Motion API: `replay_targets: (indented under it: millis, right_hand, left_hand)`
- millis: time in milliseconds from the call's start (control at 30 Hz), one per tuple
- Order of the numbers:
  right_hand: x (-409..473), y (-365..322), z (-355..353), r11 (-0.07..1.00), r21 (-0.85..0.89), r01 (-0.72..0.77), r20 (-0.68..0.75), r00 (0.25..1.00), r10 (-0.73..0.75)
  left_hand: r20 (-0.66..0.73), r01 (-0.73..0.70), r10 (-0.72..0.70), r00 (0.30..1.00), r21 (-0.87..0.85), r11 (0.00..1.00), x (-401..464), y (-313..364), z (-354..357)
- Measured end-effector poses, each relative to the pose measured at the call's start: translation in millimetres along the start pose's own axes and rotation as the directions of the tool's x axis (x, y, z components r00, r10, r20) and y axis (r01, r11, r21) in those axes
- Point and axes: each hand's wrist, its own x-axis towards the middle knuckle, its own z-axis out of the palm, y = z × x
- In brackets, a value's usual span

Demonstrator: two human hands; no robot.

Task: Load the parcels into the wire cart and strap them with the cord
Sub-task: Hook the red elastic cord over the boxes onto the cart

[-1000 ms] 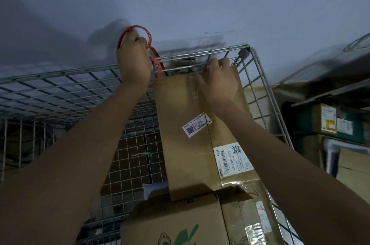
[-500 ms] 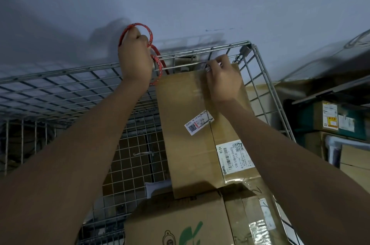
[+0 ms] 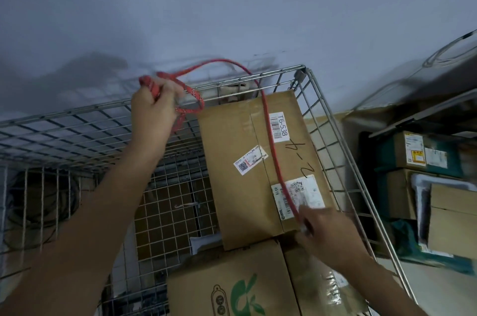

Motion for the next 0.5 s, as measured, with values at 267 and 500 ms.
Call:
replay_targets:
  millis: [267,500]
  right_hand:
    - [-87,-1,17,0.971,0.011,-0.239,0.492,0.847,0.203]
    - [-89,-8,17,0.986,-0.079,-0.144,0.489,0.857,0.164]
  left_hand:
    - [0.504,0.715,-0.518,0.691,-0.373,0.592,-145,-39,-23]
    - [0.679,0.871,-0.549,0.488,-0.416,0.259,-209,-50,-25]
